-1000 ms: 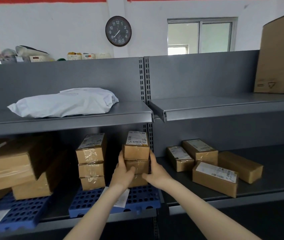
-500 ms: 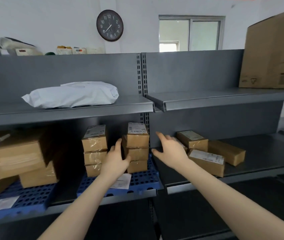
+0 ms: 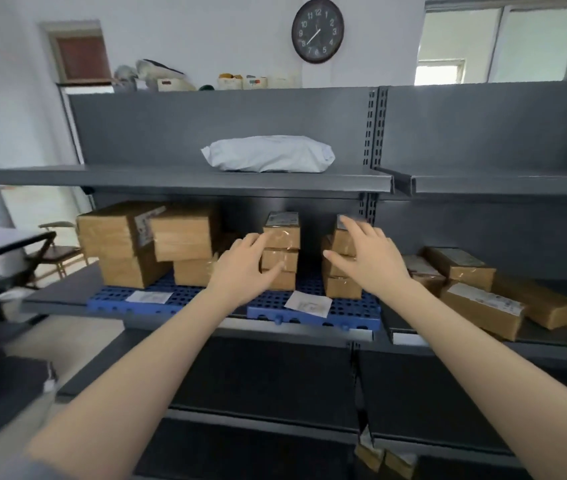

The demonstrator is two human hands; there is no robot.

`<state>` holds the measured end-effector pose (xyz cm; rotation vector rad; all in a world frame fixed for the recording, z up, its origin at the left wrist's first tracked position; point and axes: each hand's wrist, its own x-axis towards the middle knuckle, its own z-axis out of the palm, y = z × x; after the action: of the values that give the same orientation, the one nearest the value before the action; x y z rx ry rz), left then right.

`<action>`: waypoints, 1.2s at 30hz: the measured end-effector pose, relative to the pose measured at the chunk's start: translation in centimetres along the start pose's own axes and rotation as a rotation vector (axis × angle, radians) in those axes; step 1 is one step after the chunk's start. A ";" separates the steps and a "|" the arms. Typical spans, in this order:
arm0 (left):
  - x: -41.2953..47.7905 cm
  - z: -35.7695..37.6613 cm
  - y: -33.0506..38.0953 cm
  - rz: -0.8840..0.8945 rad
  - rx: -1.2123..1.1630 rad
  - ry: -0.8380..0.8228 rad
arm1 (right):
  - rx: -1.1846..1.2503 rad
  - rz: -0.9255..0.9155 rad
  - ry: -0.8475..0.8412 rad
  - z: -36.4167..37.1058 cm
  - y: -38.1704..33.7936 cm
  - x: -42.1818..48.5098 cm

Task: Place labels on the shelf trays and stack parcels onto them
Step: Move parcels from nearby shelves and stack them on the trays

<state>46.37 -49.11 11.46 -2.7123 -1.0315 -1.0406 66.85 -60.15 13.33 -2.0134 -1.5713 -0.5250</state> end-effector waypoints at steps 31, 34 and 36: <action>-9.2 -10.2 -38.0 -0.437 0.012 -0.095 | 0.410 0.135 -0.280 22.1 -38.2 6.9; -6.9 -8.4 -40.4 -0.420 -0.070 -0.118 | 0.418 0.238 -0.278 23.9 -38.2 8.1; -5.3 -7.2 -41.3 -0.404 -0.142 -0.130 | 0.436 0.290 -0.267 24.7 -37.9 8.8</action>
<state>14.24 -22.14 6.53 -2.7794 -1.6389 -1.0299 31.92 -31.08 5.52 -1.9677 -1.3547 0.1917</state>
